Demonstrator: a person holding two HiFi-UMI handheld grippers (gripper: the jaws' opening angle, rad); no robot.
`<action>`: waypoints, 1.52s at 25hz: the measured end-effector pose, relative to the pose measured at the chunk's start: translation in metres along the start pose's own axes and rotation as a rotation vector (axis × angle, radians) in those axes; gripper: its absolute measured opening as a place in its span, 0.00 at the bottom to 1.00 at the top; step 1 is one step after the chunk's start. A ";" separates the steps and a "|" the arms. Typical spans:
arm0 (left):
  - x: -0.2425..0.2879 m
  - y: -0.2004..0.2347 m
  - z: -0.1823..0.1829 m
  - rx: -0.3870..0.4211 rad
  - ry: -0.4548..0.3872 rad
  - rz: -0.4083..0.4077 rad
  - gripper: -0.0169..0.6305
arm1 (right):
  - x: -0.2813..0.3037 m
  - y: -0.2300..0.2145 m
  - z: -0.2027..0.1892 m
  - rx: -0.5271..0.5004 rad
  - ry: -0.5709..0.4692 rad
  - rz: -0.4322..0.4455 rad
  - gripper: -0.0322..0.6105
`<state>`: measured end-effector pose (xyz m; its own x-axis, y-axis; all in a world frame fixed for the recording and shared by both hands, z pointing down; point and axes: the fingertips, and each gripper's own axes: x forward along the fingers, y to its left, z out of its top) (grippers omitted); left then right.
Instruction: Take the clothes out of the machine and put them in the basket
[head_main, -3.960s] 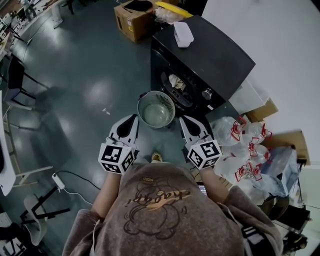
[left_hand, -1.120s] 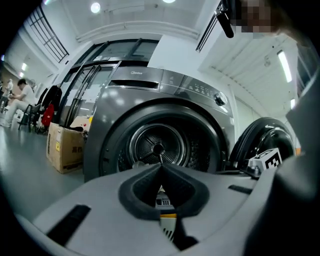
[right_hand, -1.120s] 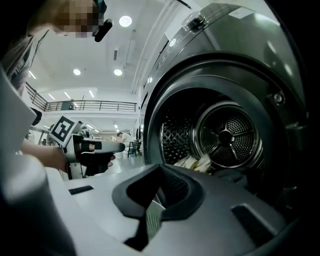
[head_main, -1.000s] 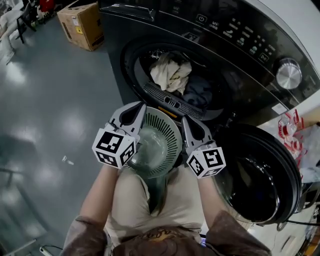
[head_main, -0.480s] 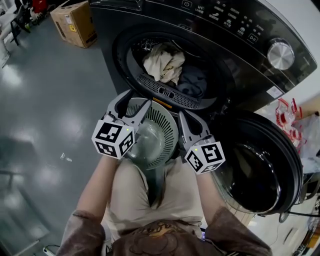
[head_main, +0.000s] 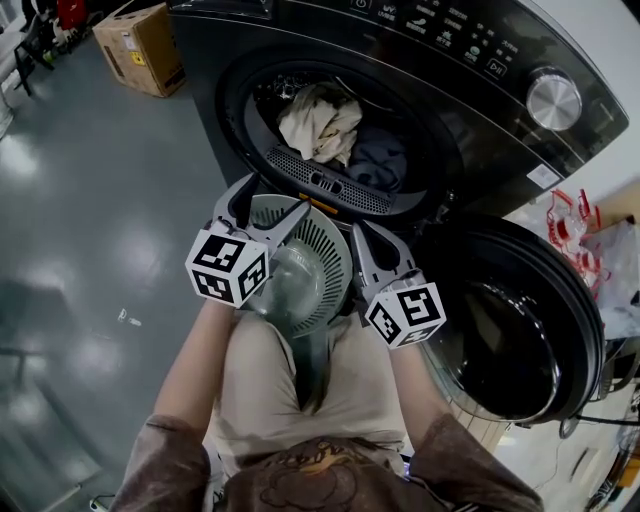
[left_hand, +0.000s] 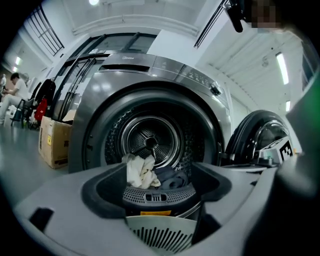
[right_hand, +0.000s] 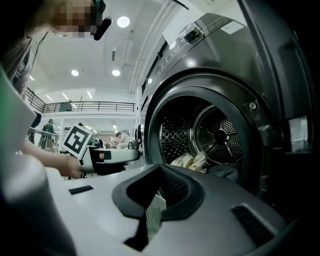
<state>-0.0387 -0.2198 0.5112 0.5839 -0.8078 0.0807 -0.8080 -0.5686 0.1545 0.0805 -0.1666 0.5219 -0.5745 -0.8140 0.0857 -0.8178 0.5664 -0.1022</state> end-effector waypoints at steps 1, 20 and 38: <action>0.004 -0.001 0.000 0.004 0.002 -0.005 0.64 | -0.001 0.000 -0.001 0.000 0.003 -0.001 0.05; 0.197 0.060 -0.043 0.249 0.199 0.069 0.71 | -0.017 -0.009 0.005 0.038 -0.020 -0.071 0.05; 0.243 0.076 -0.100 0.423 0.487 0.089 0.51 | -0.033 -0.025 -0.001 0.089 -0.031 -0.141 0.05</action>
<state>0.0497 -0.4438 0.6410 0.4015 -0.7485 0.5278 -0.7583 -0.5948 -0.2668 0.1198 -0.1538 0.5221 -0.4520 -0.8889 0.0748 -0.8831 0.4340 -0.1784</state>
